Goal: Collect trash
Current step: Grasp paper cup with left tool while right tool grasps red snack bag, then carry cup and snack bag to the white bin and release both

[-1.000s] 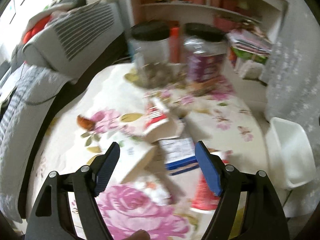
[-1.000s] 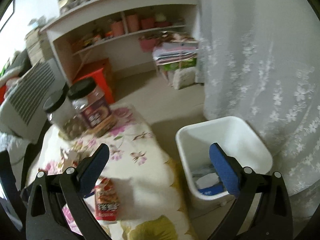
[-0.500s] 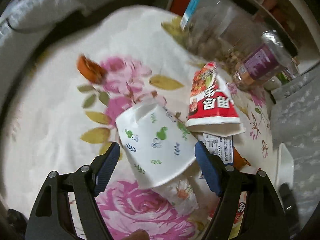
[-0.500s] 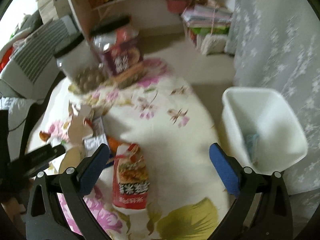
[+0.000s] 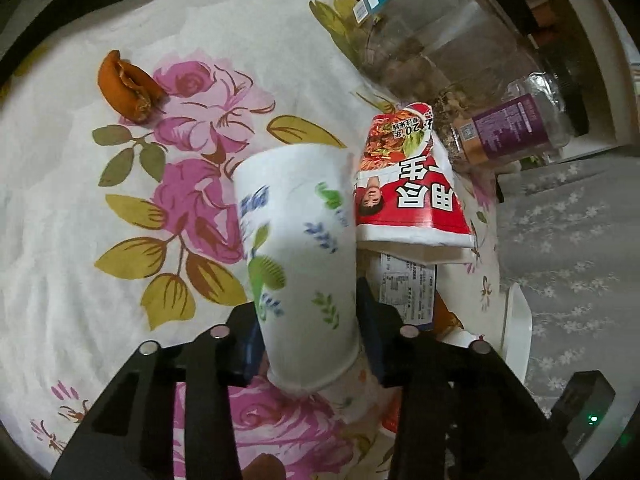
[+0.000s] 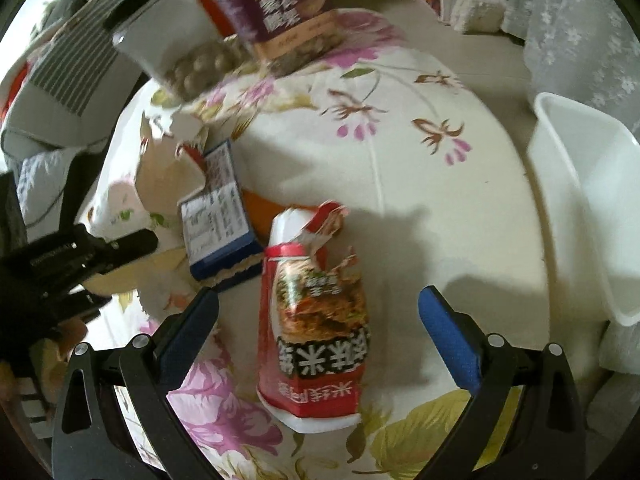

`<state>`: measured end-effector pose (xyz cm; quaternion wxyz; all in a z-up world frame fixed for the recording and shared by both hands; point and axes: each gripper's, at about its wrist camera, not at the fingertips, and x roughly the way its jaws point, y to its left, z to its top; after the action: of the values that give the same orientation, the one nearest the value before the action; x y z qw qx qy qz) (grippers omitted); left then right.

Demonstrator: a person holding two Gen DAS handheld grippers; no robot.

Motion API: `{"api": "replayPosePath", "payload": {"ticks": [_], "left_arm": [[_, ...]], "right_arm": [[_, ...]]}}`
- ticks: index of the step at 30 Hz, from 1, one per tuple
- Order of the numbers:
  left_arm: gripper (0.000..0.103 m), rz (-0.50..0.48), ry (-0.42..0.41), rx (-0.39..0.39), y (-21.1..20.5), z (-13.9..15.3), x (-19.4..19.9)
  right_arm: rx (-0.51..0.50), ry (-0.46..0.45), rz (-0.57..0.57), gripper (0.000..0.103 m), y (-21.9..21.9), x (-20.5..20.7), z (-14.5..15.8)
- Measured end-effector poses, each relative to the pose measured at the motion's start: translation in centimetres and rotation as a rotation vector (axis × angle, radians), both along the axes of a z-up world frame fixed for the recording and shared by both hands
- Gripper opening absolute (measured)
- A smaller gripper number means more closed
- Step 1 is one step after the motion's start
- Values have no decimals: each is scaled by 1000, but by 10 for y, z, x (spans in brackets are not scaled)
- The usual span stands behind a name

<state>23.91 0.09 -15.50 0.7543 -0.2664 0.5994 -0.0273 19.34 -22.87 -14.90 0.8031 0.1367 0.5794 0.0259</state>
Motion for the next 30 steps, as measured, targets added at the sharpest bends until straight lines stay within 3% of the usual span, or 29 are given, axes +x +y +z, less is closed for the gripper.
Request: {"api": "replayPosePath", "payload": {"ticks": [3,4,5,8,14,21,30], "left_arm": [[37,2,-30,26,8,13,-7],[36,-1,-46,45,8,18,-9],[36,-6,-68,74,8,25,-12],[36,-23,-141,162,6,45,-20],[36,-47,-288,329,5,79,-39],[36,-48,-400,452,-6,99,-52],[37,-5,-537,552,-15,125,-71]], "right_arm": [[13,3,19,95,4,-2,-2],[12,2,21,86,5,-1,-3],[8,1,27,69,6,-1,-4],[18,-7,46,41,11,-3,-3],[-16,-89,58,38,14,-9,16],[-32,-186,53,38,13,-15,43],[-106,-474,25,38,12,-39,103]]}}
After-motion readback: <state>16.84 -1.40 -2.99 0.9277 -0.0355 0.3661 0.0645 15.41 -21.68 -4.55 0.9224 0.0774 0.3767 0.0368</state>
